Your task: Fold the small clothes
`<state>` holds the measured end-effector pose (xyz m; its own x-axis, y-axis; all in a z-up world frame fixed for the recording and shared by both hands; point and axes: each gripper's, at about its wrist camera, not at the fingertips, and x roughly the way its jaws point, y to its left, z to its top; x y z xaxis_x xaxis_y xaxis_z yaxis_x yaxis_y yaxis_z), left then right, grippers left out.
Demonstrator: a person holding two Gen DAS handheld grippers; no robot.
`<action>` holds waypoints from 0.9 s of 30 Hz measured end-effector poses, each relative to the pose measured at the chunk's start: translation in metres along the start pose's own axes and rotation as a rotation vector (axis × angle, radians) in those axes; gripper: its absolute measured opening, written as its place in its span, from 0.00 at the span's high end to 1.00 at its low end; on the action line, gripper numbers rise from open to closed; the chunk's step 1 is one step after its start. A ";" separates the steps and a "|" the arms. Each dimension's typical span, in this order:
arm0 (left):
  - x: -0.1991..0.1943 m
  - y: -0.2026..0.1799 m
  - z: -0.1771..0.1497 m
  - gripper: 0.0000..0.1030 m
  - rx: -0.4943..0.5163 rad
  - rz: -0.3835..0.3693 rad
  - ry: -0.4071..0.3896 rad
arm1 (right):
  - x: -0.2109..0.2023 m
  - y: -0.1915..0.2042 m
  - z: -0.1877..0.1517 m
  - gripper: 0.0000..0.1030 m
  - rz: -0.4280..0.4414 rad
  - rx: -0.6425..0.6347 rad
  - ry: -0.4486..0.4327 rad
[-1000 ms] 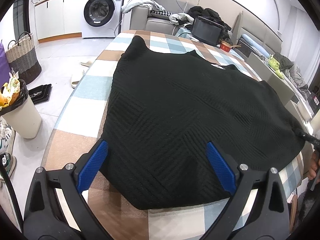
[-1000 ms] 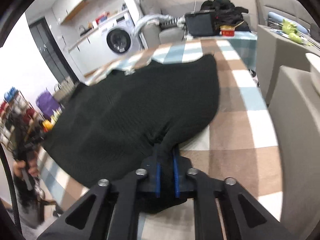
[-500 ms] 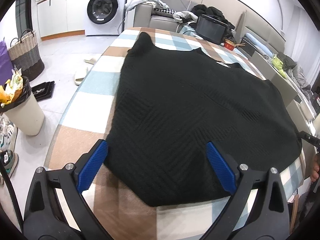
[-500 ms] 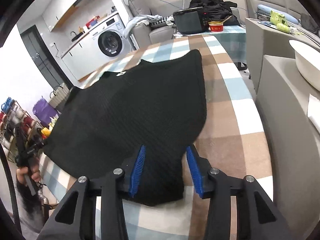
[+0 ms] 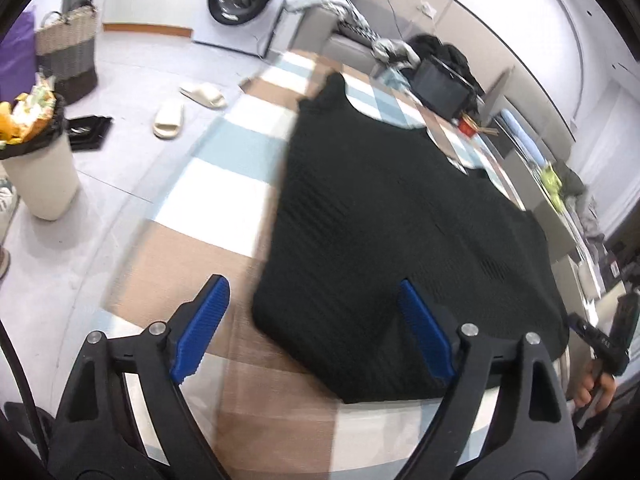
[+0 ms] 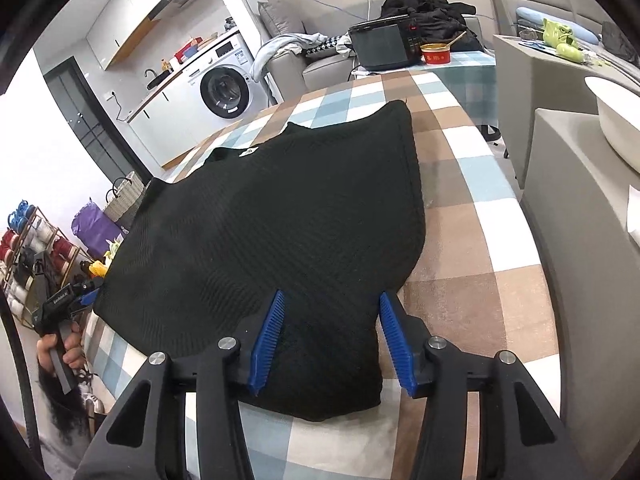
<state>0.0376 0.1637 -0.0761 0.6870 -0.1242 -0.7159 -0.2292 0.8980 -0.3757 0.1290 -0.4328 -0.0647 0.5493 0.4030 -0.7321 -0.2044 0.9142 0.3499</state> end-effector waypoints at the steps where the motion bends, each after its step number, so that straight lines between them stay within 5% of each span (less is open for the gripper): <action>1: -0.002 0.002 0.001 0.18 0.006 0.015 -0.010 | 0.000 -0.001 0.000 0.51 -0.002 0.005 -0.001; 9: 0.013 -0.002 -0.004 0.37 0.099 0.090 0.039 | 0.005 -0.001 -0.002 0.51 -0.002 -0.002 0.018; 16: 0.016 -0.020 -0.012 0.94 0.185 0.059 0.011 | 0.007 0.003 -0.001 0.51 -0.003 -0.015 0.018; 22: -0.021 -0.011 -0.016 0.95 0.131 0.030 -0.101 | 0.005 0.001 -0.001 0.51 -0.016 -0.014 0.011; 27: -0.026 0.006 -0.025 0.96 0.085 0.079 -0.074 | 0.006 -0.005 -0.001 0.49 -0.024 0.006 0.015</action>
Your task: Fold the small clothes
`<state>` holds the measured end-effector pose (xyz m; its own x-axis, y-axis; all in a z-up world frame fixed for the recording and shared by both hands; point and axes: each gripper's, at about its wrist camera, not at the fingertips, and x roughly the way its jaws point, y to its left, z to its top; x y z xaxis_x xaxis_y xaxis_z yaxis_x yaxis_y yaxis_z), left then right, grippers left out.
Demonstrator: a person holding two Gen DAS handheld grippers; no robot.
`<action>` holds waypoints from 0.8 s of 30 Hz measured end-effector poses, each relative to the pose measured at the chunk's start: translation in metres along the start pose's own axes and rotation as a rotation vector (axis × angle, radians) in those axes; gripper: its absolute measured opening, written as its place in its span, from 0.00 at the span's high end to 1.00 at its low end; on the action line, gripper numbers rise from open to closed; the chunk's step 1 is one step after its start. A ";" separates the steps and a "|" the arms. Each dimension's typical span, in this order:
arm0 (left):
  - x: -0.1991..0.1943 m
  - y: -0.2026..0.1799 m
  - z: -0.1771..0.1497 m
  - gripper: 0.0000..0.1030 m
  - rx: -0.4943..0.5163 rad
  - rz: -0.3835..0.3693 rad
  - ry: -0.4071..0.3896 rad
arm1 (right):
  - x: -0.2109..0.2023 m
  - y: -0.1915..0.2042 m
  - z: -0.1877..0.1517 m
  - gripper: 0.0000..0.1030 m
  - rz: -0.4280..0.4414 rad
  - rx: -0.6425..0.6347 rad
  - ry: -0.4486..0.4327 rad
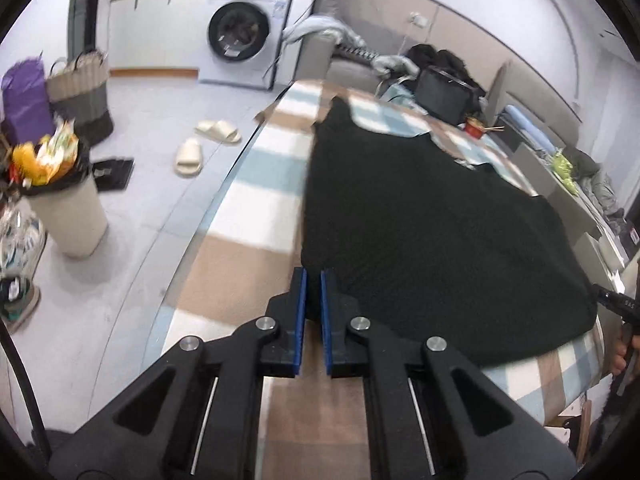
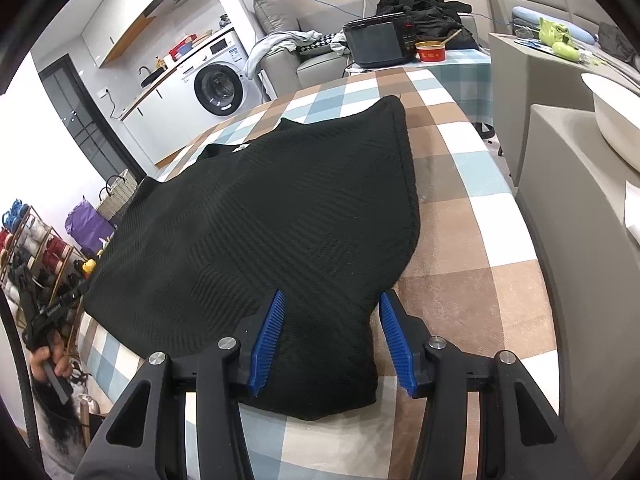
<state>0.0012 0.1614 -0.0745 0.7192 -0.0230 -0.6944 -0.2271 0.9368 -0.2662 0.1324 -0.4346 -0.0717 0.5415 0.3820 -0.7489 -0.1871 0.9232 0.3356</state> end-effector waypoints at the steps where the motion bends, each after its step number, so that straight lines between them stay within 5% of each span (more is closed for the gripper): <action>1: 0.000 0.005 -0.001 0.94 -0.023 -0.005 0.006 | 0.001 -0.001 0.000 0.47 0.000 0.006 0.005; 5: -0.003 0.013 0.004 0.54 -0.086 -0.019 0.003 | 0.001 -0.005 -0.002 0.45 0.007 0.014 0.018; 7: -0.003 0.011 0.006 0.48 -0.092 -0.041 -0.004 | 0.002 -0.007 -0.003 0.42 0.021 0.025 0.021; 13: 0.015 -0.014 0.016 0.47 -0.044 -0.095 0.039 | 0.020 -0.006 0.001 0.46 0.067 0.042 0.040; 15: 0.027 -0.024 0.020 0.47 -0.031 -0.095 0.055 | 0.027 0.002 0.005 0.71 0.057 0.006 0.045; 17: 0.037 -0.033 0.021 0.47 -0.015 -0.101 0.068 | 0.031 0.012 0.009 0.79 0.030 -0.046 0.034; 24: 0.041 -0.050 0.017 0.47 0.042 -0.078 0.078 | 0.044 0.008 0.027 0.78 -0.057 -0.073 0.029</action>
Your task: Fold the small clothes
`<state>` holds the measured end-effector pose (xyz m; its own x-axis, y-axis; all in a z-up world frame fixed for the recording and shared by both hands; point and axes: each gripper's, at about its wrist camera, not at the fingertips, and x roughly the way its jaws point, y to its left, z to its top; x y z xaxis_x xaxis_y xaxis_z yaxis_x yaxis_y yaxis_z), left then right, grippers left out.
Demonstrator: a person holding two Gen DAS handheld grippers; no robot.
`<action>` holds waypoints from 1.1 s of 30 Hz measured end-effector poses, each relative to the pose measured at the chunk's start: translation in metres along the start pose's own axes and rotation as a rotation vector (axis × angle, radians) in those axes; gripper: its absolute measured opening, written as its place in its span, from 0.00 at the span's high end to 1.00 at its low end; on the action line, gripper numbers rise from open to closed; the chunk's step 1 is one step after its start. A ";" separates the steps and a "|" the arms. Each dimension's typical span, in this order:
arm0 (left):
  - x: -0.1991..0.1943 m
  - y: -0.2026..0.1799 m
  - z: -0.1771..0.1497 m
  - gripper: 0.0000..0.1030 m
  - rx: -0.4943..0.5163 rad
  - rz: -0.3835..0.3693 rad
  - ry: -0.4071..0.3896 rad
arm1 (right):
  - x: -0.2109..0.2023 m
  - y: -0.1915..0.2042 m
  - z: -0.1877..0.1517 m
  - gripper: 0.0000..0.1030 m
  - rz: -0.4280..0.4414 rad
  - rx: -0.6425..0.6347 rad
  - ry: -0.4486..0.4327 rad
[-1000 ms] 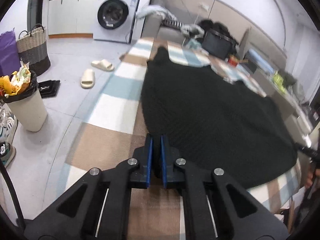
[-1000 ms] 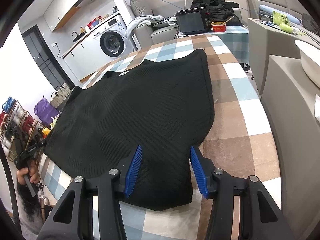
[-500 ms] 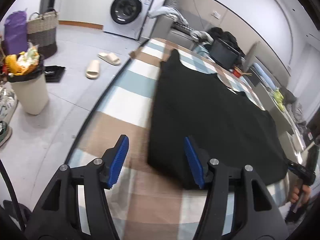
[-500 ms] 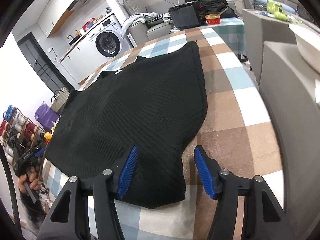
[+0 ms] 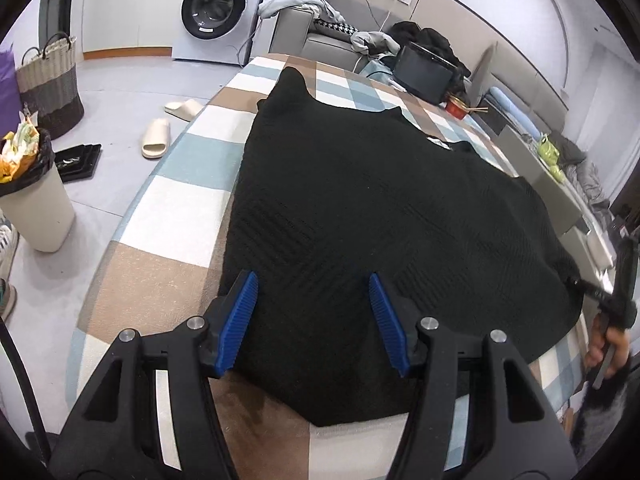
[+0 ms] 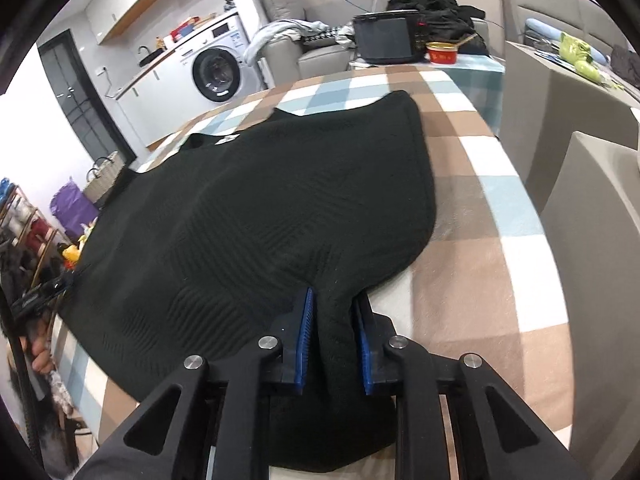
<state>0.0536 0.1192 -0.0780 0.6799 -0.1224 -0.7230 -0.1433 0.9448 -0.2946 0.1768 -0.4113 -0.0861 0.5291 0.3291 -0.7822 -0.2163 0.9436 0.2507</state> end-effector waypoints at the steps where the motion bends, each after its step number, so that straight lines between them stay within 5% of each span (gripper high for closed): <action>1: -0.003 -0.001 0.000 0.47 0.003 0.010 -0.008 | -0.001 -0.002 0.002 0.77 0.007 0.007 0.012; 5: -0.014 -0.003 0.004 0.47 0.015 0.045 -0.046 | -0.022 -0.001 0.004 0.66 -0.001 0.007 -0.036; 11: -0.005 -0.045 0.020 0.47 0.134 -0.006 -0.057 | -0.035 0.023 0.022 0.57 0.029 -0.049 -0.097; 21: 0.064 -0.093 0.024 0.47 0.276 0.001 0.069 | 0.024 0.054 0.042 0.57 0.055 -0.132 0.016; 33: 0.040 -0.094 -0.007 0.47 0.362 0.020 0.071 | 0.025 0.061 0.006 0.57 0.026 -0.213 0.084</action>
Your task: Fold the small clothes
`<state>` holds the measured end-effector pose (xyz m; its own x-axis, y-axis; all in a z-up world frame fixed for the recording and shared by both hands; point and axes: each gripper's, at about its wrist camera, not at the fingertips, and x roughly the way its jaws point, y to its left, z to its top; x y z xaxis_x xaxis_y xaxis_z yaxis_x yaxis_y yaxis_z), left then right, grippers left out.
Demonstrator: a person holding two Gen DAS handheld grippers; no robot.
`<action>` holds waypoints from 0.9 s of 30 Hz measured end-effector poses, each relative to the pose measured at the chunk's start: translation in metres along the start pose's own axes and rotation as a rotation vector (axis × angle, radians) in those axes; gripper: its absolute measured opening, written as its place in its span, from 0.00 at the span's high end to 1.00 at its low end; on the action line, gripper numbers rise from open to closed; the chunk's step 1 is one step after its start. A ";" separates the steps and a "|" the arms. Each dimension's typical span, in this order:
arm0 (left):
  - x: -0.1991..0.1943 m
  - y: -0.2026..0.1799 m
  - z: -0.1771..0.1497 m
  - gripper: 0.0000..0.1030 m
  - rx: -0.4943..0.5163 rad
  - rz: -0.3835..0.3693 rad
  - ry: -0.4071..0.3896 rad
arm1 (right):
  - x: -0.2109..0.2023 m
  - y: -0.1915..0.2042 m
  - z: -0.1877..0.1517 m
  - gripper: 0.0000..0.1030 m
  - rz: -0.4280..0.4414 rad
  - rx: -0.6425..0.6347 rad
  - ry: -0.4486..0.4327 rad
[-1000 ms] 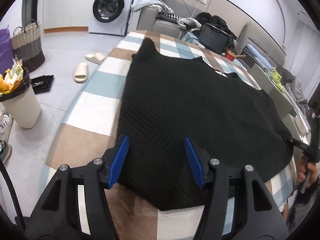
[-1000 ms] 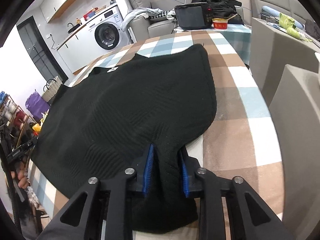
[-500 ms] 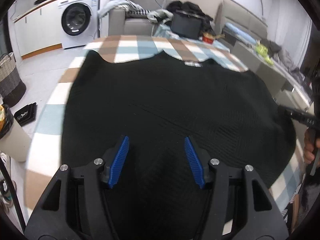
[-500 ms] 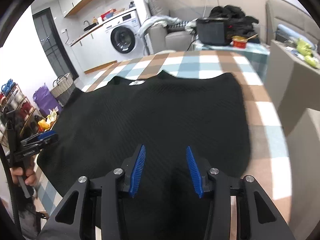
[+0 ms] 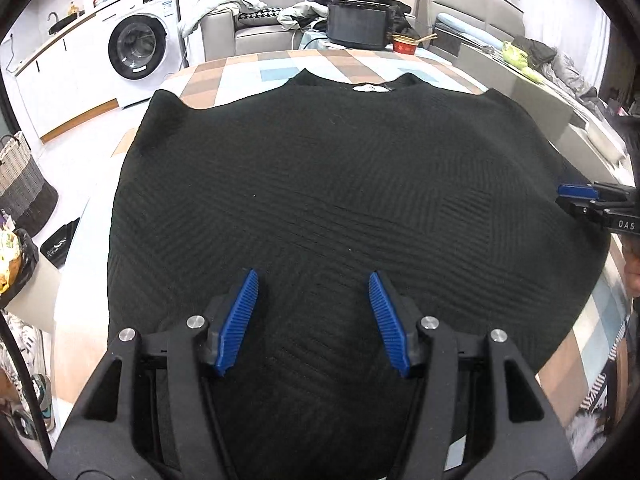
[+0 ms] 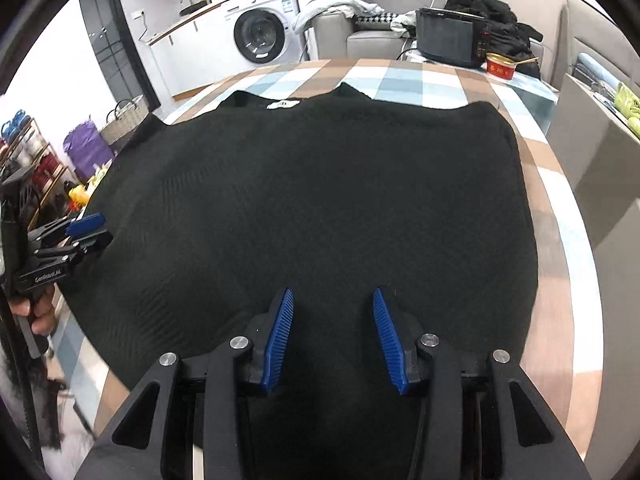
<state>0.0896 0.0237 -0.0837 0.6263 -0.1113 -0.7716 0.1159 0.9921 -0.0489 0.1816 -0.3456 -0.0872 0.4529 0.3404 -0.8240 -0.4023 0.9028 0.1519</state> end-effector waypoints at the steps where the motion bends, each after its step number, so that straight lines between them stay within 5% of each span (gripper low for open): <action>1: -0.004 0.000 -0.004 0.47 0.001 -0.007 0.001 | -0.003 0.000 -0.004 0.57 0.006 -0.003 0.005; 9: -0.019 0.009 0.005 0.47 -0.042 -0.042 0.005 | -0.020 -0.018 0.005 0.50 0.047 0.016 -0.002; 17: -0.021 0.049 0.049 0.39 -0.182 -0.031 -0.070 | -0.005 -0.096 0.085 0.36 -0.071 0.229 -0.132; 27: 0.006 0.079 0.066 0.38 -0.275 -0.027 -0.063 | 0.058 -0.159 0.149 0.37 -0.059 0.364 -0.111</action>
<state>0.1536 0.0973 -0.0499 0.6734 -0.1327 -0.7272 -0.0750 0.9664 -0.2458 0.3906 -0.4303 -0.0782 0.5584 0.2932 -0.7761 -0.0728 0.9492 0.3062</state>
